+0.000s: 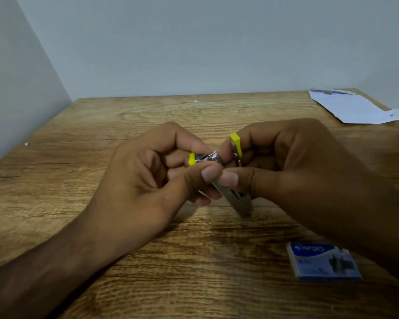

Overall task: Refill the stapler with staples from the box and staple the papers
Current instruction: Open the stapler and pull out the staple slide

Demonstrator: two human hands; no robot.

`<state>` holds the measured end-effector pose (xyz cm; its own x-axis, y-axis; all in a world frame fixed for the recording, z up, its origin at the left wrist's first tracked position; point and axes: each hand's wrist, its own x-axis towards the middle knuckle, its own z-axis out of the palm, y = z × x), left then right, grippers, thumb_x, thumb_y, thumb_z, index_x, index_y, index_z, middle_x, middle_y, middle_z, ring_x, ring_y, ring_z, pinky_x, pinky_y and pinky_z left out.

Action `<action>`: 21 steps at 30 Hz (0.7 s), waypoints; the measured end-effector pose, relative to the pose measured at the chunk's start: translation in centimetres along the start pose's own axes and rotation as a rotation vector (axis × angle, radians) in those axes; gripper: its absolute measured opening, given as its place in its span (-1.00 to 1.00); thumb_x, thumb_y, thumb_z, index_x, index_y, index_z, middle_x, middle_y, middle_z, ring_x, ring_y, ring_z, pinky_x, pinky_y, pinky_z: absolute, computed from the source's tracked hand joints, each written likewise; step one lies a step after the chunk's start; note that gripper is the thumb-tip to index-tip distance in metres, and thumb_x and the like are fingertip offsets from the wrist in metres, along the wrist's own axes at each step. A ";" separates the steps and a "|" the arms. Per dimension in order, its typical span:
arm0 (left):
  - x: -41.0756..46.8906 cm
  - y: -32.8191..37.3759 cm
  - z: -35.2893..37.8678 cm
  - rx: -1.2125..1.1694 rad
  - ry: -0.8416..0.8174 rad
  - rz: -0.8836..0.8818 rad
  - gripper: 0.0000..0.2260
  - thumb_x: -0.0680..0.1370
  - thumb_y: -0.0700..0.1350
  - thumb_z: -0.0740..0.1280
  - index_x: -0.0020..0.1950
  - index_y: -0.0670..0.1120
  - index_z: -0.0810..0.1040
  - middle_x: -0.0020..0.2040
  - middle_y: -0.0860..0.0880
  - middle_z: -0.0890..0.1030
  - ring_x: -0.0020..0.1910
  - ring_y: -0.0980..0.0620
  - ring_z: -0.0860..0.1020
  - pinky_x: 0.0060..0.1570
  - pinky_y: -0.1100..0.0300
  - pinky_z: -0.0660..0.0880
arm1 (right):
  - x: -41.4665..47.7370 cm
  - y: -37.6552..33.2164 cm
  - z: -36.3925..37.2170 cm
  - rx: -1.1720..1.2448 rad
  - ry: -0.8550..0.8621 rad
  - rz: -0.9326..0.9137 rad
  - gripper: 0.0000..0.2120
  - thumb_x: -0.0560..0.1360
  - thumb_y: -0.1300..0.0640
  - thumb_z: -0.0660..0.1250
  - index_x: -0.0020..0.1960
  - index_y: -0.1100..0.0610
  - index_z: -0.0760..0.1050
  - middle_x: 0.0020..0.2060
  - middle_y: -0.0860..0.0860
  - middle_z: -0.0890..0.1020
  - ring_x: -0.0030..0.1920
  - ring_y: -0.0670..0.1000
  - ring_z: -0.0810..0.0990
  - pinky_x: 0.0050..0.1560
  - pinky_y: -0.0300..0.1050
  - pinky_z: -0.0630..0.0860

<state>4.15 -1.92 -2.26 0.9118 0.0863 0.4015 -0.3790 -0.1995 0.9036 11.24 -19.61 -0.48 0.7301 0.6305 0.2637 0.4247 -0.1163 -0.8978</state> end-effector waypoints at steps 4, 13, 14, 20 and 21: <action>-0.1 0.0 0.4 0.013 0.042 0.026 -0.80 0.44 -0.20 0.44 -0.03 -0.28 0.54 -0.25 -0.15 0.75 -0.34 -0.09 0.74 -0.35 0.13 0.67 | -0.1 0.1 0.1 0.022 0.044 0.020 -0.89 0.36 0.15 0.50 -0.12 0.09 0.67 -0.26 0.11 0.74 -0.23 0.07 0.76 -0.22 0.04 0.71; 0.1 0.2 -0.2 -0.019 0.123 -0.026 -0.85 0.43 -0.17 0.45 -0.07 -0.19 0.58 -0.24 -0.18 0.75 -0.25 -0.14 0.76 -0.32 0.09 0.67 | 0.1 0.1 -0.8 0.272 0.201 0.113 -0.87 0.32 0.21 0.47 -0.13 0.09 0.65 -0.30 0.09 0.71 -0.22 0.09 0.76 -0.20 0.06 0.72; 0.2 0.2 -0.4 -0.017 0.120 -0.024 -0.86 0.43 -0.17 0.44 -0.07 -0.18 0.58 -0.24 -0.19 0.75 -0.24 -0.16 0.76 -0.31 0.10 0.66 | 0.1 -0.1 -1.1 0.316 0.189 0.119 -0.82 0.27 0.18 0.46 -0.12 0.09 0.65 -0.28 0.09 0.72 -0.19 0.12 0.76 -0.19 0.06 0.71; 0.9 0.6 -3.4 0.049 0.043 -0.039 -0.91 0.33 -0.15 0.47 -0.20 -0.10 0.62 -0.35 -0.21 0.71 -0.36 -0.23 0.72 -0.40 0.14 0.64 | 0.5 -0.1 -2.6 0.283 -0.028 0.229 -0.59 0.16 0.19 0.54 0.01 0.17 0.67 -0.21 0.17 0.71 -0.12 0.18 0.72 -0.03 0.14 0.69; 1.1 0.7 -4.3 0.079 0.016 -0.042 -0.91 0.33 -0.15 0.47 -0.21 -0.10 0.63 -0.37 -0.21 0.71 -0.37 -0.24 0.72 -0.41 0.12 0.64 | 0.6 -0.1 -3.0 0.245 -0.073 0.250 -0.61 0.15 0.20 0.55 -0.02 0.17 0.69 -0.20 0.19 0.73 -0.13 0.18 0.72 -0.02 0.13 0.69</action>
<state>4.18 2.26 -0.60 0.9238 0.1117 0.3662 -0.3261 -0.2718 0.9054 13.22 -21.54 0.81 0.7515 0.6597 0.0073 0.0903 -0.0919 -0.9917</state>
